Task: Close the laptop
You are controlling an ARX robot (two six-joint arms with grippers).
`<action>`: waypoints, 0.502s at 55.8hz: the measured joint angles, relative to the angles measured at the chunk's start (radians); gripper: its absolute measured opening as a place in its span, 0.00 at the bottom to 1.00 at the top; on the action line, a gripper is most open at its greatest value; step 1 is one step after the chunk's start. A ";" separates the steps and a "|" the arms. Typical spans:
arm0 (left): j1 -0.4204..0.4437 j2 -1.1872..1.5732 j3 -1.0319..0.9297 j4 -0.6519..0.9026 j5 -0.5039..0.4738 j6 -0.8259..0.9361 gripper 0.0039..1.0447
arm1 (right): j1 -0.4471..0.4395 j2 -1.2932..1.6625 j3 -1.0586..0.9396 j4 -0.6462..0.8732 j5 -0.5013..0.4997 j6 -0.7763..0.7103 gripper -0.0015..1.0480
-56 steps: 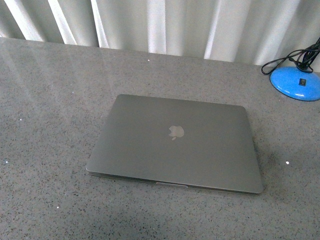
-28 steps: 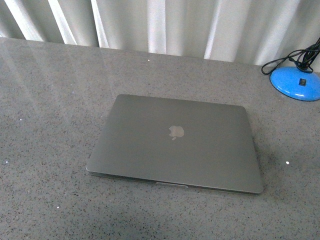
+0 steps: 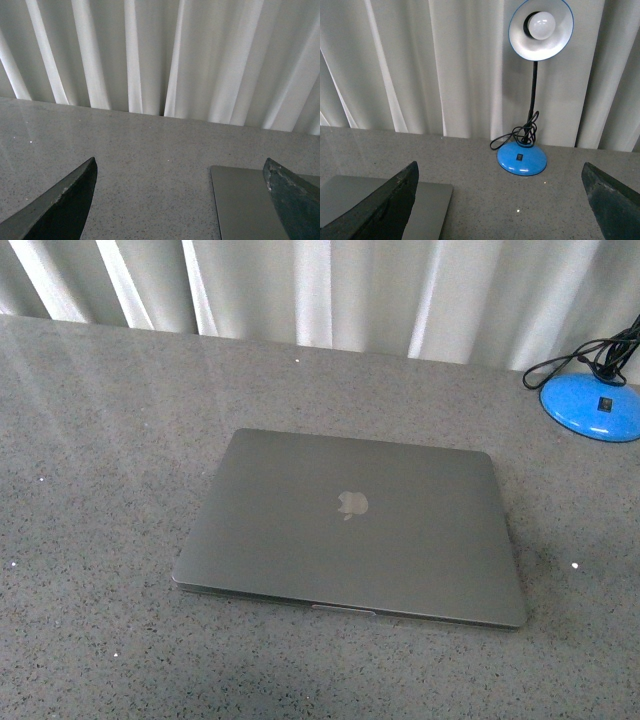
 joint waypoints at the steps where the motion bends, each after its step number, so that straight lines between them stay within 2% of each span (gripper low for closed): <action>1: 0.000 0.000 0.000 0.000 0.000 0.000 0.94 | 0.000 0.000 0.000 0.000 0.000 0.000 0.90; 28: 0.000 0.000 0.000 0.000 0.000 0.000 0.94 | 0.000 0.000 0.000 0.000 0.000 0.000 0.90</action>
